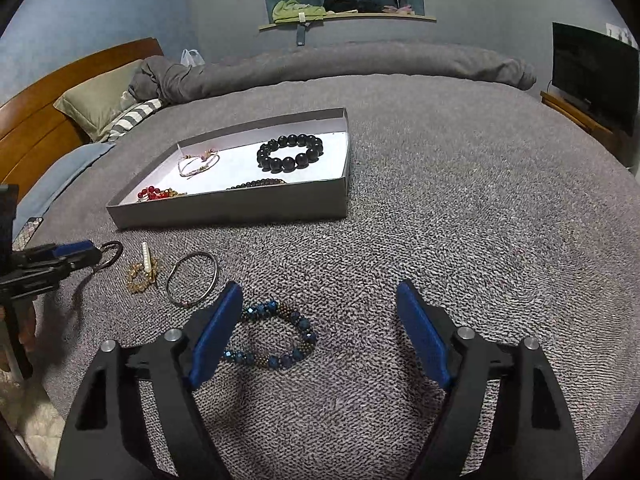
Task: Organize jewelry
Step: 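Grasp the black cord hair ties with the left tool while the right grasps the blue beaded bracelet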
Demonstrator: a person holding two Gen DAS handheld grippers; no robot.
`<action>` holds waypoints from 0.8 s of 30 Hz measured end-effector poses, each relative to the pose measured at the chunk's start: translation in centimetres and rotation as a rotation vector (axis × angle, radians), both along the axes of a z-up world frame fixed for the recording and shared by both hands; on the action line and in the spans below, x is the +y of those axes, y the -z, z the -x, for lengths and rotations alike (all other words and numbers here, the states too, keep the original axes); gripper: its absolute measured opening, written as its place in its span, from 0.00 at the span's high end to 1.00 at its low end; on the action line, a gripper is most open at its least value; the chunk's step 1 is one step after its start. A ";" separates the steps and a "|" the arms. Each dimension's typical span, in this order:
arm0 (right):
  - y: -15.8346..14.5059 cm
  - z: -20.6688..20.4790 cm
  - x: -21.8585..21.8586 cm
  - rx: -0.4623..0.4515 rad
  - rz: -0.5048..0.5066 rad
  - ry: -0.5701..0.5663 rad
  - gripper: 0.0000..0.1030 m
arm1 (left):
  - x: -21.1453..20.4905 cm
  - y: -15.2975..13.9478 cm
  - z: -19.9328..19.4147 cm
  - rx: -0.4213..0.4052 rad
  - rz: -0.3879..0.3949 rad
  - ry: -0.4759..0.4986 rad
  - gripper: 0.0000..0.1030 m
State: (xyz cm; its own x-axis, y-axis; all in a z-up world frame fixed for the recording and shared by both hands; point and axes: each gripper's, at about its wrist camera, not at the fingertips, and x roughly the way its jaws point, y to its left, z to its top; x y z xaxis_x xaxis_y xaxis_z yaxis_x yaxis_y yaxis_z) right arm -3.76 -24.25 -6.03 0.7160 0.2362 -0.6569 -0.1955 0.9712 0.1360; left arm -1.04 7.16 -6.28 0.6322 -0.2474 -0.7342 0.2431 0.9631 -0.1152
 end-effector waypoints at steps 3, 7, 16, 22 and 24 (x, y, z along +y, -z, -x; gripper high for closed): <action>0.0 0.0 0.2 0.010 0.006 -0.006 0.38 | 0.9 -0.3 -0.1 -0.013 0.028 -0.028 0.58; -0.1 0.7 0.4 0.009 0.008 -0.013 0.47 | 1.6 -0.2 -0.4 0.011 0.058 -0.037 0.64; 1.1 1.1 0.5 0.053 0.036 -0.019 0.57 | 1.2 0.1 -0.5 0.040 0.074 -0.007 0.86; 1.5 1.0 1.0 0.073 0.053 -0.041 0.57 | 0.5 -0.5 0.1 -0.002 0.049 0.010 0.87; 1.6 0.9 1.1 0.075 0.055 -0.043 0.57 | 0.5 -0.9 0.4 -0.025 0.053 0.017 0.87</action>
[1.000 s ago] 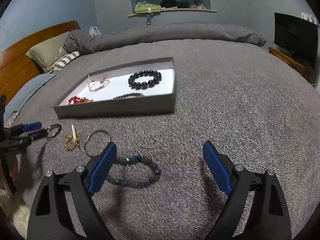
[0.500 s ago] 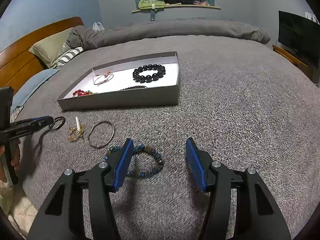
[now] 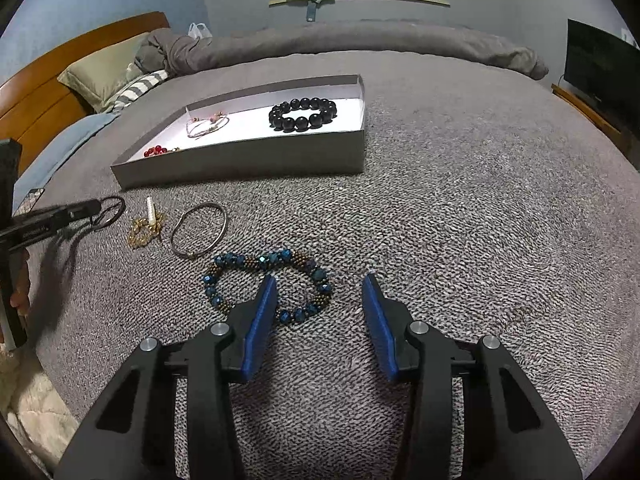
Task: Organize jewelry
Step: 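Grasp the black cord hair ties with the left tool while the right grasps the blue beaded bracelet, then lift both held pieces and carry them over the white tray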
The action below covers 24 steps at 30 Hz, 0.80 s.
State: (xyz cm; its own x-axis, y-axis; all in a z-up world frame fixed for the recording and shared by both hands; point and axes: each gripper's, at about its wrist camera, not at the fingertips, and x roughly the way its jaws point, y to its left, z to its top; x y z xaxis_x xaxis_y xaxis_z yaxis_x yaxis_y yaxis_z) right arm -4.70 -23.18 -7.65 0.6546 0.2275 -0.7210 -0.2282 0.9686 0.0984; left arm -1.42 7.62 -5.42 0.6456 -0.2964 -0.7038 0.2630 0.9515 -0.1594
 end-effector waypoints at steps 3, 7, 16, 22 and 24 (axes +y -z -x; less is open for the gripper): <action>0.1 -0.1 0.0 0.005 0.000 -0.002 0.58 | 0.0 -0.7 0.5 -0.034 0.013 0.008 0.87; 0.2 0.0 0.6 0.006 0.016 -0.023 0.68 | -0.4 -0.9 0.7 -0.039 0.010 0.030 0.87; 0.3 0.0 0.9 0.005 0.026 -0.038 0.93 | -1.3 -2.0 1.8 -0.097 0.027 0.087 0.87; -0.4 0.2 0.7 -0.039 0.020 -0.026 0.93 | -1.3 -2.6 2.2 -0.124 0.046 0.097 0.87; -1.0 0.4 0.7 -0.064 0.020 -0.023 0.93 | -1.3 -2.7 2.3 -0.130 0.047 0.098 0.87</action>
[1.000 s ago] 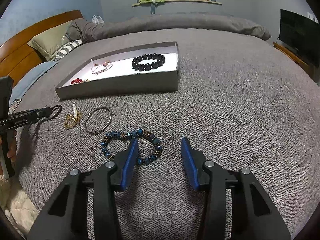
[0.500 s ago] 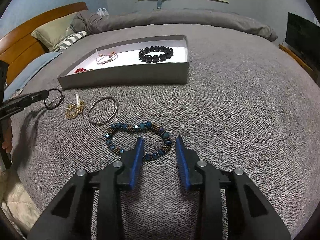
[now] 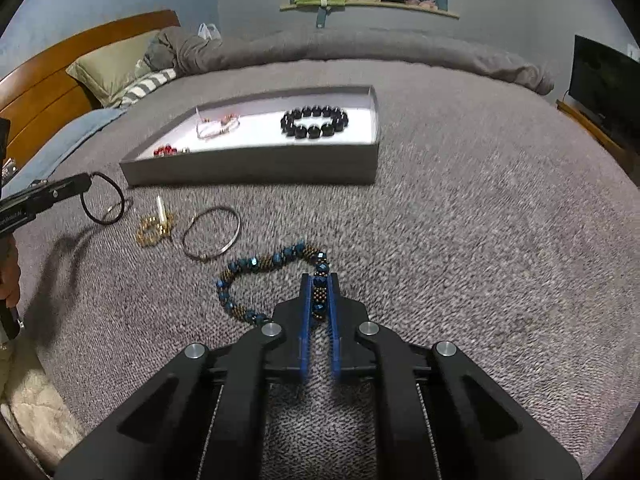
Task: Organize jewelry
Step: 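Lift both held pieces and carry them over the white tray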
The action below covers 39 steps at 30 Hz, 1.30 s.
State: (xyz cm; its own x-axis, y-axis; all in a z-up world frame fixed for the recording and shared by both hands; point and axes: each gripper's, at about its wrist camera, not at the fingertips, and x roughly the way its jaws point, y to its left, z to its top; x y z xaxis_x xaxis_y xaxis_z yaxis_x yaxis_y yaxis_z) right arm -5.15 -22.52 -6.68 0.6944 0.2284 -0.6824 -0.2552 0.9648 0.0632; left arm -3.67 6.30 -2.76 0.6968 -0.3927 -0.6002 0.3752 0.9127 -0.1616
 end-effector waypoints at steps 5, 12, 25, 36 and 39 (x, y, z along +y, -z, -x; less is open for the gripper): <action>-1.7 0.5 0.0 -0.057 -0.012 0.002 0.93 | -0.3 -0.7 0.3 -0.015 0.011 0.009 0.87; -4.6 0.6 0.7 -0.143 -0.009 0.004 0.93 | -1.1 -2.0 -0.4 -0.022 0.005 0.001 0.87; -10.6 -4.3 2.0 -0.264 -0.003 0.044 0.93 | -2.0 -5.4 -7.0 -0.002 0.011 -0.073 0.87; -11.0 -11.1 2.2 -0.257 -0.065 0.124 0.93 | -4.7 -3.4 -14.3 0.127 0.065 -0.085 0.87; -9.6 -12.5 2.1 -0.229 -0.063 0.126 0.93 | -4.8 -1.8 -14.6 0.155 0.070 -0.078 0.87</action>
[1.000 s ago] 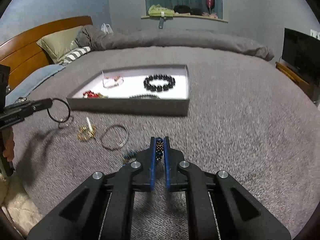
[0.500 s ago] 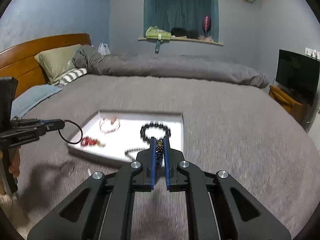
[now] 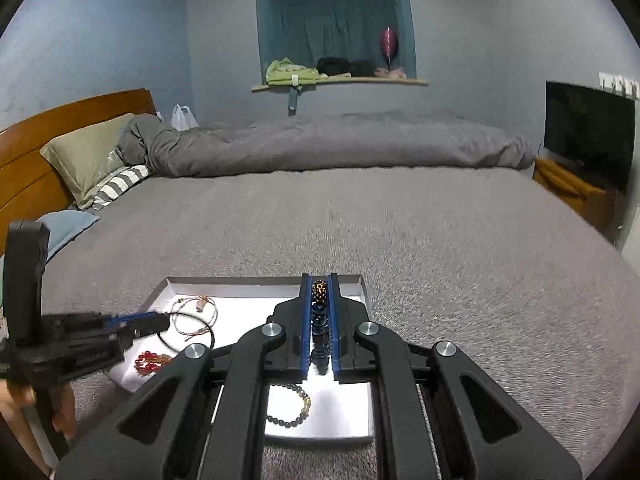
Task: Organize jewelry
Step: 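Lift both held pieces and carry them over the white tray, then lower both pieces into the tray and open both tools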
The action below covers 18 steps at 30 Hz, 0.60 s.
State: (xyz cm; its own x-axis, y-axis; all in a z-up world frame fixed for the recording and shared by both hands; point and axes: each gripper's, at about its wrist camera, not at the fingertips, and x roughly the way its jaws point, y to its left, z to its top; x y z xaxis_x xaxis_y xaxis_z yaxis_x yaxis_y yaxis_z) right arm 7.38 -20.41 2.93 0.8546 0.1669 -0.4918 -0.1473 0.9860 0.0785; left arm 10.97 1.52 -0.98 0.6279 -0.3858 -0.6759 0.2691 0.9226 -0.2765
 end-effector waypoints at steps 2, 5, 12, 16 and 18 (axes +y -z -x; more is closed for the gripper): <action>1.1 -0.9 0.0 0.036 0.008 -0.006 0.93 | -0.2 1.0 -0.6 0.026 -0.017 0.003 0.87; 2.6 -2.1 0.0 0.098 0.008 -0.010 0.93 | -0.3 2.4 -1.2 0.057 -0.039 0.011 0.87; 5.1 -3.0 0.0 0.189 0.053 0.003 0.93 | -0.6 4.2 -1.9 0.106 -0.051 0.023 0.87; 5.6 -3.0 -0.6 0.221 0.077 0.020 0.93 | -0.8 4.8 -2.0 0.114 -0.091 0.013 0.87; 5.9 -3.0 -0.5 0.233 0.091 0.019 0.93 | -0.9 5.0 -2.1 0.121 -0.094 0.010 0.87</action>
